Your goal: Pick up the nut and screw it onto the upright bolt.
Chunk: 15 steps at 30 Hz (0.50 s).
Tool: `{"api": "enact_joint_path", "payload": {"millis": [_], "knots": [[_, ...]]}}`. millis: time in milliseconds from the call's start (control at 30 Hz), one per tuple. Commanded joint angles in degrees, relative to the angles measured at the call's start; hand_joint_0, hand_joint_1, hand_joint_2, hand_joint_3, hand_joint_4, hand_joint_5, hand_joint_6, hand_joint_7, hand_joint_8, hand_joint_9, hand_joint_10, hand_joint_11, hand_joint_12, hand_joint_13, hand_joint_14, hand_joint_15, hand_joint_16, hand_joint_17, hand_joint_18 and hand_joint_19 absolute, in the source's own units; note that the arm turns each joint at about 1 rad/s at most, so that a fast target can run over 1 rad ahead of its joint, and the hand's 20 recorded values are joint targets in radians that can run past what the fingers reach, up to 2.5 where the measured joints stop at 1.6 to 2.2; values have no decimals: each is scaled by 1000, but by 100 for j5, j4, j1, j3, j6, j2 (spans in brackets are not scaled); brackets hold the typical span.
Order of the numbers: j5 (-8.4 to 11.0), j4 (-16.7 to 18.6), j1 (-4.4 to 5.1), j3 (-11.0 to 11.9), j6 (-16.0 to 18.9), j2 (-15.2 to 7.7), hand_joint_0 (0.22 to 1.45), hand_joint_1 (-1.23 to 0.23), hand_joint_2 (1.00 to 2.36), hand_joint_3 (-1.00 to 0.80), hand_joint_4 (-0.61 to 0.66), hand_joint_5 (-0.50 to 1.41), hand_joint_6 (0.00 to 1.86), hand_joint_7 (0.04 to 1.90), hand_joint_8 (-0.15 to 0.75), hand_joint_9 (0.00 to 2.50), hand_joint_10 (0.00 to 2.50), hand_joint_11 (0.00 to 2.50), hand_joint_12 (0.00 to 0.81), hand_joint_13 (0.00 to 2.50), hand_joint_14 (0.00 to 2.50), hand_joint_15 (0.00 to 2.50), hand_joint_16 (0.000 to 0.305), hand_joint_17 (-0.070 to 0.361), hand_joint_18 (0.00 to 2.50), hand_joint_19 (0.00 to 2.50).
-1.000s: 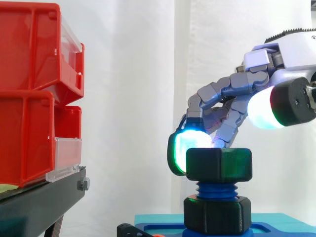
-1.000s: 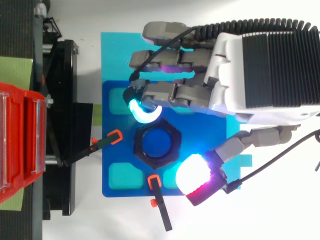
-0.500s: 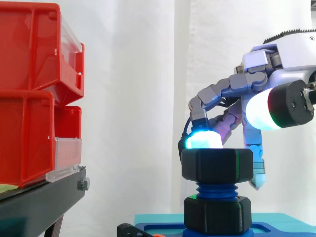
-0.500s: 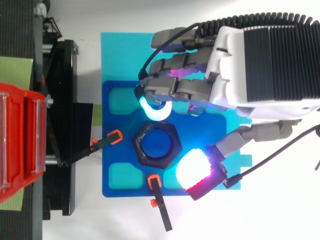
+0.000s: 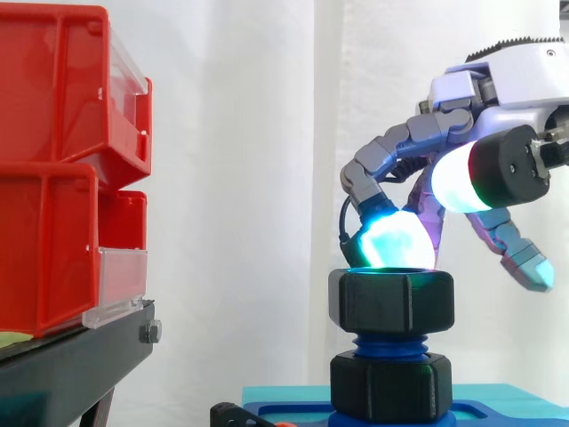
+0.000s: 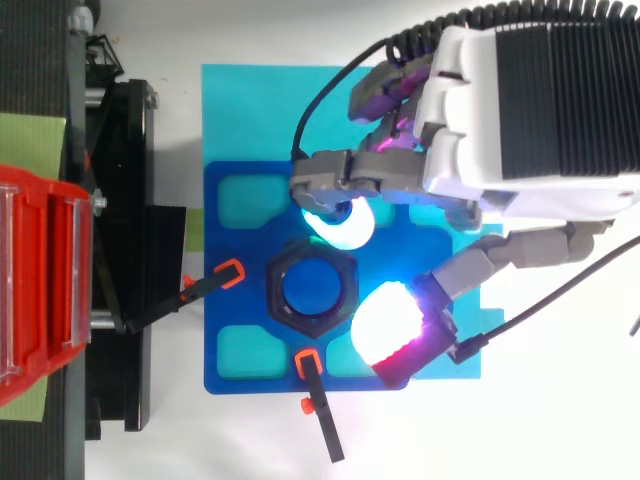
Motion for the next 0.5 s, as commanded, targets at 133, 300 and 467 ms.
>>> {"api": "enact_joint_path", "payload": {"millis": [133, 300, 467], "knots": [[1, -547, -46, 240, -24, 35, 494, -435, 1000, -500, 71, 91, 503, 1372, 240, 1844, 8, 220, 204, 1245, 1, 19, 19, 42, 923, 164], [-8, -846, -81, 530, -24, 44, 487, -423, 1000, -500, 197, 18, 505, 1113, 250, 1625, 9, 242, 250, 1141, 1, 78, 27, 60, 779, 163], [1, -908, -90, 635, -15, 44, 482, -423, 1000, -500, 233, -55, 504, 876, 265, 1487, 9, 245, 290, 998, 1, 57, 32, 72, 734, 166]]}}
